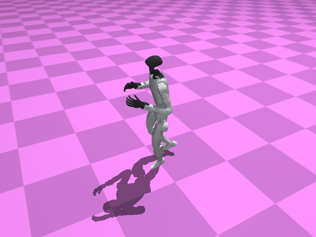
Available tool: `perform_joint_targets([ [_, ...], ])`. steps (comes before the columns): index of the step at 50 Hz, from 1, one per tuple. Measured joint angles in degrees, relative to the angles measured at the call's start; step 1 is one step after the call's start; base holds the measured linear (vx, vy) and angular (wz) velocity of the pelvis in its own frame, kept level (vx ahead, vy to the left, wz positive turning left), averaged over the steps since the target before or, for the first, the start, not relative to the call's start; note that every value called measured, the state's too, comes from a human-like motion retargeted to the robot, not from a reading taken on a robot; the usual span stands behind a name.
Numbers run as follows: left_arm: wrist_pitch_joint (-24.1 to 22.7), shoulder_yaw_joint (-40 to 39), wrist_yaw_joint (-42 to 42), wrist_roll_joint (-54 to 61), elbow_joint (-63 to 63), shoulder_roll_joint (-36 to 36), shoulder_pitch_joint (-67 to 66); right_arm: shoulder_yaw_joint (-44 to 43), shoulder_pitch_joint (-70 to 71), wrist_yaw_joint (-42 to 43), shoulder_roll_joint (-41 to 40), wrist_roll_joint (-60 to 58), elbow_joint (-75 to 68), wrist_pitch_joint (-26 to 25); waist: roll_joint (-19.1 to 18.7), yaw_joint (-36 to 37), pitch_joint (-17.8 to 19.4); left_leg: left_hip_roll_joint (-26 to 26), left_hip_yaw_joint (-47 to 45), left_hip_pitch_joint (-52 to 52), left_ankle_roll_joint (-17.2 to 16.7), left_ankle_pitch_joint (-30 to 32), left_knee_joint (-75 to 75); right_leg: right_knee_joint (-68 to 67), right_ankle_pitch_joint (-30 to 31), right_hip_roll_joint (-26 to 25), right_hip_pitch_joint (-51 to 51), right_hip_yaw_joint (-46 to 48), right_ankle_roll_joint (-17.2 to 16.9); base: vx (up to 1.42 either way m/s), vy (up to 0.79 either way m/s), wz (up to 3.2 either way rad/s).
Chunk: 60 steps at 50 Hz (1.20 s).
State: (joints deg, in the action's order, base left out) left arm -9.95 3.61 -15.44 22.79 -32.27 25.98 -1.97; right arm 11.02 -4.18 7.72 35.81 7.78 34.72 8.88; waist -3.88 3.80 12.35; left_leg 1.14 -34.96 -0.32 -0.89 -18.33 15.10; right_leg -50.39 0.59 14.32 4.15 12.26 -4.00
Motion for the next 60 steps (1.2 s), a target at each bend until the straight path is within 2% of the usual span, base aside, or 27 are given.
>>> perform_joint_targets([
  [2, -0.38, 3.48, -5.53, 0.42, 3.62, -2.85, 7.14, 0.38, 0.45, 2.61, -1.74, -0.59, -3.08, -0.55, 2.98, 0.71, 2.64, -1.13, 7.39, -4.22, 3.79, -6.59, 9.68, -10.9, -6.54, 1.46, 5.46, -3.55, 0.2, 0.23, -0.13, 3.21],
  [3, 1.32, 6.72, -8.55, 6.01, 5.54, -4.19, 10.12, 0.96, 0.95, 3.9, -2.91, -1.18, -4.95, -1.73, 3.71, 0.4, 3.81, -0.47, 10.61, -7.51, 5.33, -10.1, 17.02, -14.57, -9.94, 1.66, 7.53, -3.78, 0.94, 0.21, -0.14, 3.29],
  [4, 1.92, 7.9, -11.67, 5.48, 7.18, -4.52, 13.21, 1.02, 1.31, 4.82, -3.51, -1.78, -6.11, -2.16, 4.23, 0.2, 5.06, -0.99, 13.89, -9.4, 5.63, -11.49, 20.52, -16.49, -12.46, 1.81, 9.44, -4.27, 1.86, 0.2, -0.12, 3.23],
  [5, 1.96, 8.06, -14.83, 1.89, 8.67, -4.33, 16.35, 0.83, 1.6, 5.55, -3.82, -2.38, -6.92, -2.21, 4.63, 0.06, 6.34, -2.1, 17.19, -10.59, 5.31, -11.82, 22.1, -17.53, -14.55, 1.93, 11.28, -4.9, 2.85, 0.24, -0.08, 3.26],
  [7, -0.66, 7.67, -9.72, -8.33, 8.68, -3.76, 20.18, -1.05, -0.83, 4.52, -4.7, -0.29, -4.43, 1.47, 3.39, -1.56, 7.65, -2.12, 22.06, -11.34, 0.61, -11.56, 25.52, -14.59, -15.76, 0.91, 12.06, -3.62, 2.42, 0.3, -0.04, 3.23],
  [9, -1.34, 8.31, -8.62, -8.1, 7.43, -5.16, 22.83, -1.98, -2.04, 3.31, -4.6, 2.5, -1.73, 2.38, 1.95, -2.27, 7.87, -4.76, 28.08, -8.0, -0.44, -8.28, 17.95, -4.49, -16.47, -1.31, 11.96, -4.76, 3.32, 0.3, 0.01, 2.63],
  [11, -3.2, 9.57, -9.13, -1.9, 4.9, -6.9, 23.04, -1.79, -2.88, 2.65, -4.15, 3.89, 0.14, 2.24, 0.66, -3.02, 7.09, -6.25, 32.97, -4.02, -1.83, -3.28, 9.82, 9.36, -13.87, -4.71, 10.83, -8.42, 1.77, 0.36, 0.01, 2.26],
  [15, -4.72, 10.73, -7.95, 4.15, 1.66, -6.98, 17.78, 0.62, -2.7, -0.6, -2.77, 3.43, 0.36, 0.3, -0.21, -5.97, 4.34, -7.99, 39.19, 1.24, -4.1, 6.19, 1.13, 34.88, -4.58, -11.59, 7.84, -26.57, -5.86, 0.43, -0.04, 2.18],
  [16, -4.99, 10.74, -7.72, 4.25, 1.6, -6.67, 17.59, 1.09, -0.54, -1.81, -2.12, 1.5, -0.41, -0.24, -0.09, -6.56, 5.56, -8.56, 39.31, 1.51, -3.92, 7.45, 2.0, 37.52, -3.19, -11.76, 7.5, -28.91, -6.85, 0.4, -0.07, 2.01],
  [20, -3.92, 11.32, -5.95, 3.6, 3.23, -5.53, 13.16, 4.57, 5.8, -3.62, 0.06, -4.35, -4.26, -2.12, 0.59, -8.23, 7.97, -9.71, 33.51, -1.65, -3.55, 7.7, 16.78, 40.74, 2.33, -8.47, 5.1, -24.0, -8.45, 0.39, -0.1, 1.76],
  [22, -2.94, 11.47, -5.11, 3.87, 5.5, -5.01, 11.5, 6.56, 9.14, -3.45, 0.92, -4.67, -6.56, -2.51, -0.14, -8.12, 9.32, -7.02, 28.63, -6.4, -3.44, 5.36, 31.66, 35.99, -3.44, -7.31, 3.81, -19.04, -6.25, 0.36, -0.12, 1.55],
  [25, -1.44, 8.44, -2.25, -2.74, 10.48, -4.48, 9.43, 8.91, 15.76, -3.83, 1.15, -2.38, -11.15, -1.56, -3.36, -6.84, 12.82, 0.23, 24.17, -13.88, -2.39, 1.98, 53.54, 20.5, -17.41, -8.2, 5.57, -13.48, 0.63, 0.33, -0.09, 1.33],
  [27, -2.86, 6.63, -3.11, -0.67, 11.72, -6.2, 5.28, 9.46, 21.21, -0.59, -0.59, -2.67, -13.24, -0.4, -3.13, -5.17, 12.91, 4.35, 21.08, -19.57, -4.69, -1.44, 63.25, 7.33, -22.88, -5.91, 10.57, -11.09, -0.95, 0.36, -0.01, 1.17],
  [28, -3.64, 5.61, -3.44, 0.68, 11.05, -7.01, 2.11, 9.26, 23.15, 0.64, -2.33, -3.78, -12.85, -0.17, -2.83, -4.37, 12.65, 5.63, 20.4, -21.34, -4.26, -3.68, 64.68, 6.29, -23.76, -4.8, 10.35, -9.83, -1.31, 0.4, 0.04, 1.29],
  [30, -4.85, 2.98, -3.62, 3.67, 7.53, -7.37, -4.85, 8.95, 26.96, 1.32, -6.75, -5.54, -10.36, -0.43, -2.79, -2.65, 11.98, 7.45, 20.58, -23.09, -1.97, -7.82, 61.78, 12.8, -22.68, -4.1, 5.66, -6.55, -0.85, 0.44, 0.07, 1.35],
  [33, -6.39, 0.81, -3.77, 5.97, 2.34, -3.29, -12.63, 7.81, 27.89, 2.17, -11.55, -5.46, -3.72, 0.49, 0.38, 3.78, 8.3, 9.19, 18.13, -23.68, -1.7, -7.86, 48.43, 22.75, -14.36, -1.2, 0.25, -2.76, -3.13, 0.53, 0.19, 1.19],
  [35, -4.28, -0.75, -3.06, 8.41, -0.01, 1.22, -17.59, 8.64, 24.77, 3.5, -12.26, -4.34, 0.01, 0.34, 3.16, 7.1, 2.55, 8.65, 16.01, -23.63, -1.44, -5.03, 34.89, 29.4, -5.81, 1.21, -2.07, -0.47, -4.32, 0.58, 0.31, 1.46],
  [38, -5.68, -1.62, -4.1, 6.05, -0.01, -0.61, -13.55, 12.36, 27.44, 3.69, -11.24, -6.68, 1.09, 0.82, 5.06, 8.62, 5.35, 5.68, 15.31, -19.72, -2.54, 2.06, 12.7, 33.28, 4.72, 3.01, -5.88, 0.99, -3.75, 0.54, 0.38, 1.78],
  [40, -6.43, -3.15, -4.86, 3.07, 0.24, -0.82, -9.47, 13.0, 28.28, 1.81, -9.88, -5.84, 0.91, 0.97, 4.38, 9.0, 9.16, 4.63, 16.97, -15.13, -4.78, 6.72, 2.22, 30.24, 6.6, 1.76, -8.01, -0.62, -1.8, 0.56, 0.37, 1.73],
  [42, -5.71, -3.95, -5.36, -0.87, 1.55, -0.35, -3.58, 11.63, 28.0, 0.36, -8.87, -5.85, -1.07, 0.46, 3.9, 8.83, 13.25, 3.05, 19.34, -11.66, -4.66, 7.18, 0.17, 19.96, 2.74, 0.5, -6.54, -4.96, 0.54, 0.56, 0.33, 1.69],
  [43, -4.23, -3.16, -6.61, -3.9, 2.19, -1.39, -2.92, 10.52, 23.55, 1.94, -8.6, -7.9, -2.07, 0.92, 3.75, 8.32, 11.43, 1.66, 20.49, -12.43, -3.34, 5.38, 2.26, 12.63, -0.1, 0.31, -2.77, -7.97, 1.34, 0.57, 0.29, 1.64],
  [45, -2.15, -1.09, -7.31, -6.32, 4.74, -1.67, 3.1, 9.23, 19.41, 4.26, -9.3, -8.38, -5.95, -0.02, 4.96, 7.2, 12.61, -1.28, 22.67, -14.4, -0.18, -0.43, 9.58, -1.14, -6.04, 0.0, 4.24, -12.6, 2.07, 0.54, 0.24, 1.6],
  [47, -0.43, 2.45, -7.5, -7.85, 9.32, -1.24, 12.94, 8.01, 17.02, 7.1, -10.69, -7.23, -10.52, -0.86, 6.08, 5.82, 15.32, -3.52, 24.08, -16.47, 1.78, -5.59, 17.69, -11.37, -11.48, 1.17, 10.91, -13.03, 3.57, 0.55, 0.19, 1.43],
  [50, 0.87, 7.77, -8.52, -12.74, 13.88, 0.0, 27.22, 5.43, 11.48, 8.52, -10.68, -5.82, -11.47, 0.36, 5.99, 2.79, 16.37, -5.09, 26.07, -16.15, 1.79, -9.6, 22.27, -16.08, -17.82, 2.53, 18.82, -9.51, 6.9, 0.67, 0.18, 1.09],
  [54, -0.18, 11.4, -9.84, -14.79, 11.67, -0.11, 39.57, 1.48, 1.69, 5.46, -5.58, -1.83, -2.83, 3.1, 3.43, -2.34, 14.38, -4.83, 27.53, -6.87, -0.76, -6.78, 12.95, -0.88, -17.38, -1.62, 21.86, -3.29, 4.86, 0.83, 0.17, 0.32],
  [57, -1.86, 12.31, -10.61, -13.53, 9.2, -0.46, 40.56, 0.03, -2.54, 2.54, -0.91, 1.66, -0.31, 3.46, 1.38, -7.41, 11.23, -4.65, 27.47, 1.68, -2.87, 1.61, 1.8, 21.25, -8.31, -6.87, 20.42, 0.58, -1.87, 0.97, 0.16, -0.04],
  [60, -3.76, 13.81, -8.37, -11.57, 6.58, -0.29, 35.64, -0.39, -5.06, -1.54, 1.06, 5.89, -1.44, 2.33, 2.48, -13.18, 11.43, -6.2, 28.85, 9.98, -5.01, 11.82, -2.0, 38.5, -2.56, -10.51, 15.57, -2.07, -10.1, 1.06, 0.09, 0.33],
])
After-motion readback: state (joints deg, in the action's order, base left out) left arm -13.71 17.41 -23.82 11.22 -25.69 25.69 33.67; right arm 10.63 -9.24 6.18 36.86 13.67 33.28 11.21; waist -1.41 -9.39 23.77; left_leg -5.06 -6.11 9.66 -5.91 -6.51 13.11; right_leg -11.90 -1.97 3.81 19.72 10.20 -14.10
